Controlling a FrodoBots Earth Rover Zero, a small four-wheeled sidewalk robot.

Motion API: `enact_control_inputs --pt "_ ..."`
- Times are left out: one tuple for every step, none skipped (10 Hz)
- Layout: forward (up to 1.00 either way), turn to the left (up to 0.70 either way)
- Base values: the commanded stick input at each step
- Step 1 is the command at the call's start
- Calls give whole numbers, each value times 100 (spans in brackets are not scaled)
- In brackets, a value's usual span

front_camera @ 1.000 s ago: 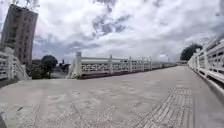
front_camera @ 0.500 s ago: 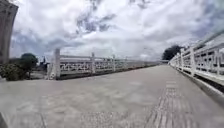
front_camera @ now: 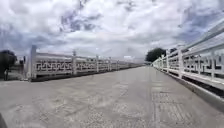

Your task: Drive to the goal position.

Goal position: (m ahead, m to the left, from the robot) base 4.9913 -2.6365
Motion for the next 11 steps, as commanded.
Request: enact_control_inputs --pt "70 -14" --pt "70 -14" --pt "70 -14" --pt "70 -14" --pt "70 -5" --pt "70 0" --pt "70 0" --pt "70 0" --pt "70 0" --pt "70 0" --pt "70 0"
